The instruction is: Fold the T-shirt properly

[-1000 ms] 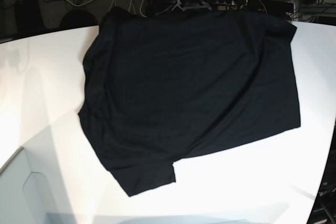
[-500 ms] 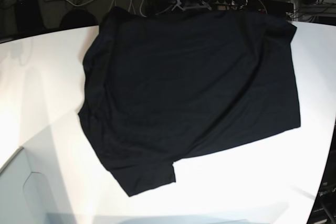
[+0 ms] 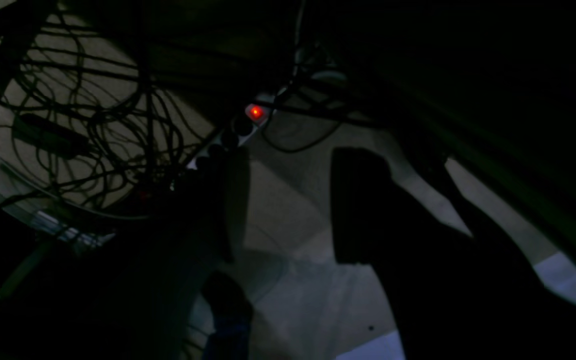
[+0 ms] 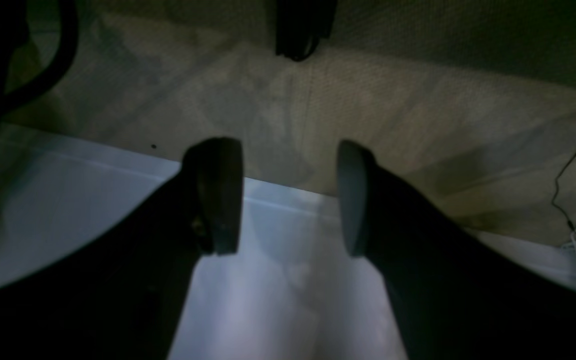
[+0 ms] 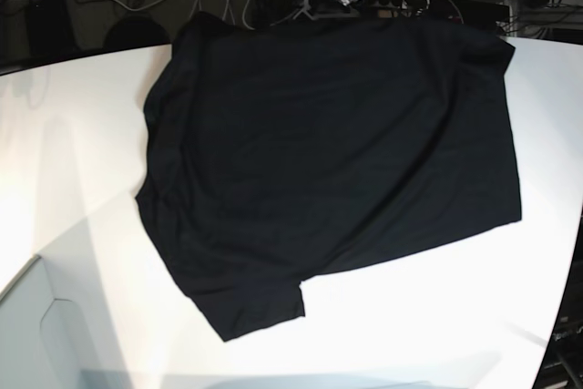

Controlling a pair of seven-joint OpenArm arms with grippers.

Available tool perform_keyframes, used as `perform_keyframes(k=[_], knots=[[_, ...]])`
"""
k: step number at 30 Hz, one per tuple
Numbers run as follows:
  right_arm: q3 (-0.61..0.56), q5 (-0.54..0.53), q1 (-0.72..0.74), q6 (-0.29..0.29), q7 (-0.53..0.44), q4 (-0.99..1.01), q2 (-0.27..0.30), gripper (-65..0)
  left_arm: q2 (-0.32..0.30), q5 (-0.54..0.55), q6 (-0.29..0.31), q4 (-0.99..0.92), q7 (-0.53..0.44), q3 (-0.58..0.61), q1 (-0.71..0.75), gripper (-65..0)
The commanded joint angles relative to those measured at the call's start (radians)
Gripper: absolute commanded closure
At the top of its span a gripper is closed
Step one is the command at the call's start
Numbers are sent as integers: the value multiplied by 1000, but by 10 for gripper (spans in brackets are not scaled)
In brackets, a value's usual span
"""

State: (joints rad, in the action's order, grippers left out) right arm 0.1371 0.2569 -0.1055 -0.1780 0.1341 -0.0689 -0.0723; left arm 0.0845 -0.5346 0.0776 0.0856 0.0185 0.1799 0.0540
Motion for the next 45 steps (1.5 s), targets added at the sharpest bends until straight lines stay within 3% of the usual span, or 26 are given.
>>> perform_keyframes(k=[1, 17, 32, 45], knots=[[6, -44, 36, -5, -70, -19, -5, -303, 16, -42, 72, -27, 47, 10, 45, -260], [5, -44, 62, -5, -67, -15, 62, -303, -52, -42, 72, -31, 48, 11, 8, -260], [5, -44, 91, -5, -69, -15, 61, -303, -28, -40, 72, -33, 48, 11, -30, -260], [6, -44, 94, -5, -67, -19, 61, -303, -59, -43, 72, -34, 48, 13, -75, -260]])
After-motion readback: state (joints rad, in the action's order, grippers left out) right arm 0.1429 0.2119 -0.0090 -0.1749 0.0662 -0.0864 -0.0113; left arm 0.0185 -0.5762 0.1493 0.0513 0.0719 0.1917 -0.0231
